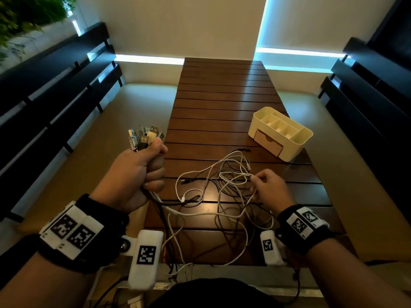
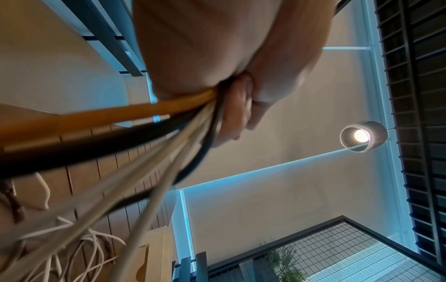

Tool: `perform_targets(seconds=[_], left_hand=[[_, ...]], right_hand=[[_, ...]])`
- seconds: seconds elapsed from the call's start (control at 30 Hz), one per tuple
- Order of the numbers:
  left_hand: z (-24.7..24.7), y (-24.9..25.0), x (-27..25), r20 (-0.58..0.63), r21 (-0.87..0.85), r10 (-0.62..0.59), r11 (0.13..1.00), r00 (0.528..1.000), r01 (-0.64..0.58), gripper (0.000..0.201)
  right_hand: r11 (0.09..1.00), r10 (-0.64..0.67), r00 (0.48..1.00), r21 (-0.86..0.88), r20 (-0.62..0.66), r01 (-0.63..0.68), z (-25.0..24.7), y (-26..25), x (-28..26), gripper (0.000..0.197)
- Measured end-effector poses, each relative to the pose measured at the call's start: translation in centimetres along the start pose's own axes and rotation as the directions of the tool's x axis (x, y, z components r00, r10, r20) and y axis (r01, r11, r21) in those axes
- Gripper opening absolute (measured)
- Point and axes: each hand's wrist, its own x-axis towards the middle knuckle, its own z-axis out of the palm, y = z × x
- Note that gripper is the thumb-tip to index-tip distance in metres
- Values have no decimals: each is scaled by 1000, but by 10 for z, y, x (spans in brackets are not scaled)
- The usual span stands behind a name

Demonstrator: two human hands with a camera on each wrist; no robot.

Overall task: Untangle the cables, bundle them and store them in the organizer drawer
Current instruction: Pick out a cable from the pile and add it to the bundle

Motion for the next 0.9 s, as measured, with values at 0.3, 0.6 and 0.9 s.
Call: perform_targets(seconds=[0.3, 0.6, 0.9], left_hand=[[2, 1, 3, -2, -2, 2, 1000, 1000, -2, 28], [9, -3, 8, 23, 1, -15, 1000, 1000, 15, 29], [2, -2, 7, -6, -9, 11, 1000, 1000, -11, 28]], right_hand=[[970, -131, 991, -209, -18, 125, 6, 5, 3, 20], [892, -93, 790, -301, 606, 336, 46, -18, -19, 31], [536, 137, 587, -558, 798, 633, 76, -14, -22, 23]])
